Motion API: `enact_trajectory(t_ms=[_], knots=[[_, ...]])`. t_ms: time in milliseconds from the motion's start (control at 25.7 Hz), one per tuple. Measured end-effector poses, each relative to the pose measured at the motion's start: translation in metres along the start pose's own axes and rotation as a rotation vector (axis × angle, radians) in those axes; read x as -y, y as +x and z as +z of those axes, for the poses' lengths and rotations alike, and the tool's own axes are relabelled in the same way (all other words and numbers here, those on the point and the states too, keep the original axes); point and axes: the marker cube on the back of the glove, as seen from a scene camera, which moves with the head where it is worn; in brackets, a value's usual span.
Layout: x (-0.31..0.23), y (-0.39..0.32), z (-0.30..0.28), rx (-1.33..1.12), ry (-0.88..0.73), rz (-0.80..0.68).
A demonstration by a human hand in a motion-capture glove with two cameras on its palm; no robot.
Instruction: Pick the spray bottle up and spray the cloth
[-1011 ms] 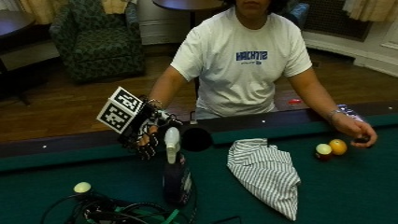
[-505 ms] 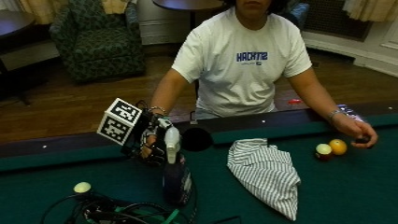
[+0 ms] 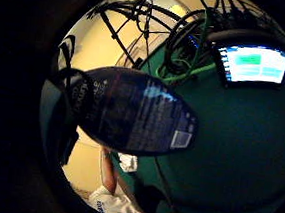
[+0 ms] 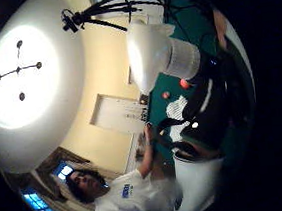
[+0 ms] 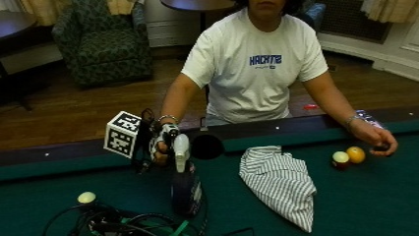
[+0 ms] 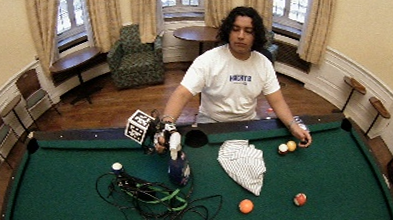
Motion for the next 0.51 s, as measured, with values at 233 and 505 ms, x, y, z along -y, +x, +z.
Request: enact_trajectory(t_ms=[233,505], knots=[[0.0031,0.0002,-0.0012,0.076,0.032,0.022],[0.0033,0.0073,-0.0054,0.038,0.058,0.008]])
